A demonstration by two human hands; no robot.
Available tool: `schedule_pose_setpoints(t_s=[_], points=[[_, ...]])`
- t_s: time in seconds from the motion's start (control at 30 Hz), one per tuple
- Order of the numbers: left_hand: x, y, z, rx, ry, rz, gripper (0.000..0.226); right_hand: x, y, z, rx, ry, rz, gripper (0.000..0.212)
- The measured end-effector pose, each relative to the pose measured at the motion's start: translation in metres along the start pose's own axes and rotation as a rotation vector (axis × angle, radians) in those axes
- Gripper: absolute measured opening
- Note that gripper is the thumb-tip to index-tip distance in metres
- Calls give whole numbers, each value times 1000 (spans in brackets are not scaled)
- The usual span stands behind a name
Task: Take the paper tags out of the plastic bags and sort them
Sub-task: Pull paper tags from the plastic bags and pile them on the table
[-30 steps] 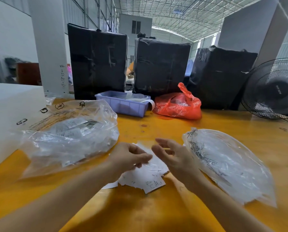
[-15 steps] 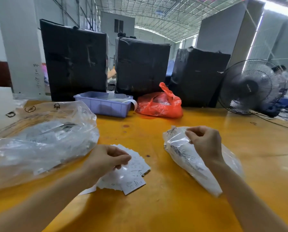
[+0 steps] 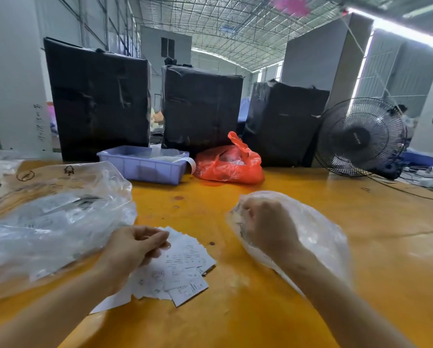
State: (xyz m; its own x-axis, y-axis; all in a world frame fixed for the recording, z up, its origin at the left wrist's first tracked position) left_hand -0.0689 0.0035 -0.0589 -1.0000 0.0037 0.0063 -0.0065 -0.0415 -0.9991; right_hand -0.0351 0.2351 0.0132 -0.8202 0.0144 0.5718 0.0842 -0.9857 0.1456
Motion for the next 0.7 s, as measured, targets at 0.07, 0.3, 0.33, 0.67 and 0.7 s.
schedule_pose_setpoints(t_s=[0.07, 0.3, 0.33, 0.67, 0.7], points=[[2, 1, 1, -34, -24, -6, 7, -2, 31, -22, 231, 235, 12, 31], [4, 5, 6, -110, -90, -31, 11, 4, 67, -87, 178, 554, -76, 61], [4, 5, 7, -103, -95, -32, 12, 7, 65, -89, 234, 548, -111, 58], [0, 2, 5, -124, -34, -19, 9, 2, 27, -81, 767, 342, -379, 10], [0, 2, 4, -138, -22, -13, 6, 0, 26, -79, 855, 312, -399, 8]])
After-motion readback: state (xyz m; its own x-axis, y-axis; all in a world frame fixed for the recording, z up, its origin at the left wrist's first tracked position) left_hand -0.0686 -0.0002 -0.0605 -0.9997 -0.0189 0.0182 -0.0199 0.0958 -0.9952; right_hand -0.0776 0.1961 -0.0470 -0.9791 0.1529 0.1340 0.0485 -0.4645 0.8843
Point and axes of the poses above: each hand's wrist, its own x-axis towards the middle knuckle, its own z-axis out of the back of the hand, y = z × x, the point moved 4 cm from there along x, towards the middle knuckle, and after that the axes turned 1 degree about z, right-handed, at the moved point
